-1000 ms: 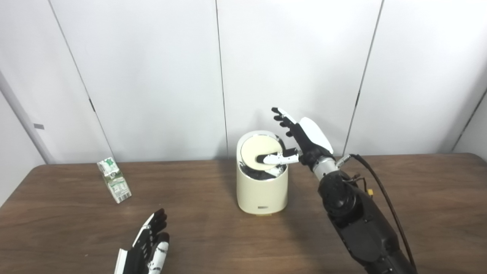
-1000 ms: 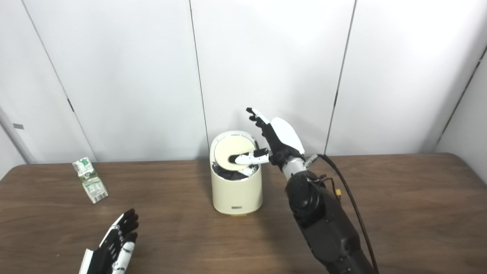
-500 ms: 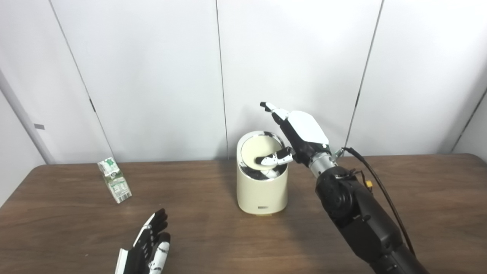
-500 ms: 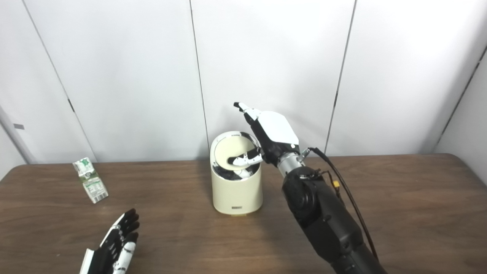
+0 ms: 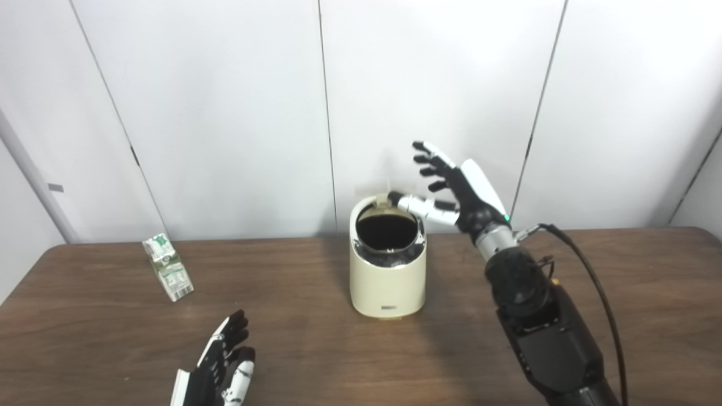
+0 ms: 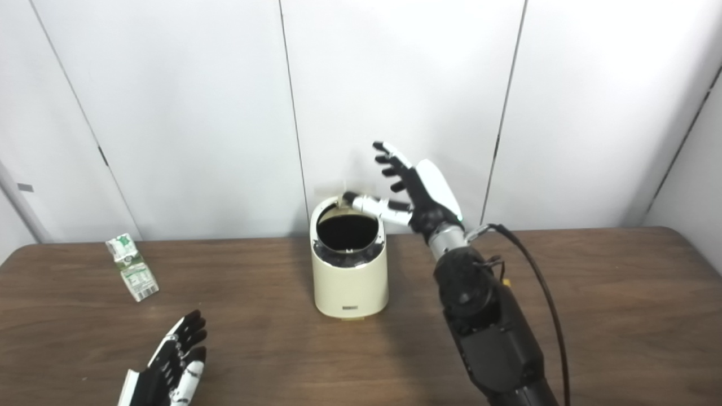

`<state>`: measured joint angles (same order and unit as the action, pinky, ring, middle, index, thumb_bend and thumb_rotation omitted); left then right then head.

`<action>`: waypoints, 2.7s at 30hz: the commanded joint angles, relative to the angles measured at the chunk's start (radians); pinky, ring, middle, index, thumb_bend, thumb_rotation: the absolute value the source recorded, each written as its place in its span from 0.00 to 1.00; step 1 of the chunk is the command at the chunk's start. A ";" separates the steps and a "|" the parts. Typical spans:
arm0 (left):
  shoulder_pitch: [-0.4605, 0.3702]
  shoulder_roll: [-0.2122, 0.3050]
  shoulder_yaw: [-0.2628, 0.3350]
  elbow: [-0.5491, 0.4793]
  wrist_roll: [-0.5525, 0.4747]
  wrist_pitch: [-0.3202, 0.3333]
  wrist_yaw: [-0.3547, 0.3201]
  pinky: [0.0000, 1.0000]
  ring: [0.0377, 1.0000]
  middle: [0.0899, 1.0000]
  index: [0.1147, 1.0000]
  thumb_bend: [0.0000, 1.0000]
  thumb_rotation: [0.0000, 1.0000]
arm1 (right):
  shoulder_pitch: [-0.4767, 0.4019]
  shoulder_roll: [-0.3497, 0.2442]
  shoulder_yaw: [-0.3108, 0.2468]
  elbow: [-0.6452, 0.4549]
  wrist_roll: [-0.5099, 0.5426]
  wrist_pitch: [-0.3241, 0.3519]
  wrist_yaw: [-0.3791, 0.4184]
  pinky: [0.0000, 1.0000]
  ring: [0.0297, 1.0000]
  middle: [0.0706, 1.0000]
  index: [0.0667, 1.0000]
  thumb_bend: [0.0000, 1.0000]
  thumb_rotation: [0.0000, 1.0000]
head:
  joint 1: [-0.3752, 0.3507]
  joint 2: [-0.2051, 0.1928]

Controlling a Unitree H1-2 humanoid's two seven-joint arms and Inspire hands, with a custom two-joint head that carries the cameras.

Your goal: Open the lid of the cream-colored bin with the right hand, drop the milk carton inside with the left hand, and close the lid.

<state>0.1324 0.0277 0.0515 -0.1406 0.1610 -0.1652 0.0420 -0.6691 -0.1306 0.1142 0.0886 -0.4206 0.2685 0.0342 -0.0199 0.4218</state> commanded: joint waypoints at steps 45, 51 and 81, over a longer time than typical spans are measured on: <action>0.032 0.003 -0.027 0.031 0.045 0.019 0.024 0.80 0.85 0.86 0.90 0.36 0.61 | 0.678 -0.003 -0.195 -0.351 0.325 -0.144 -0.005 0.90 0.93 0.93 0.95 0.53 0.97 | 0.166 0.017; 0.024 -0.012 -0.038 0.061 0.074 -0.005 0.050 0.77 0.83 0.84 0.88 0.39 0.59 | 0.689 -0.022 -0.221 -0.312 0.385 -0.207 0.010 0.93 0.95 0.95 0.97 0.52 0.98 | 0.263 0.003; -0.094 0.066 0.114 -0.029 0.156 0.055 0.150 0.67 0.76 0.81 0.86 0.84 0.18 | 0.684 -0.058 -0.208 -0.311 0.350 -0.166 0.005 0.62 0.79 0.81 0.84 0.67 0.95 | 0.454 -0.070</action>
<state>0.0776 0.0711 0.1511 -0.1242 0.3067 -0.0982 0.1637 0.0413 -0.1717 -0.0912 -0.2081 -0.0641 0.1346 0.0451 0.4341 0.3528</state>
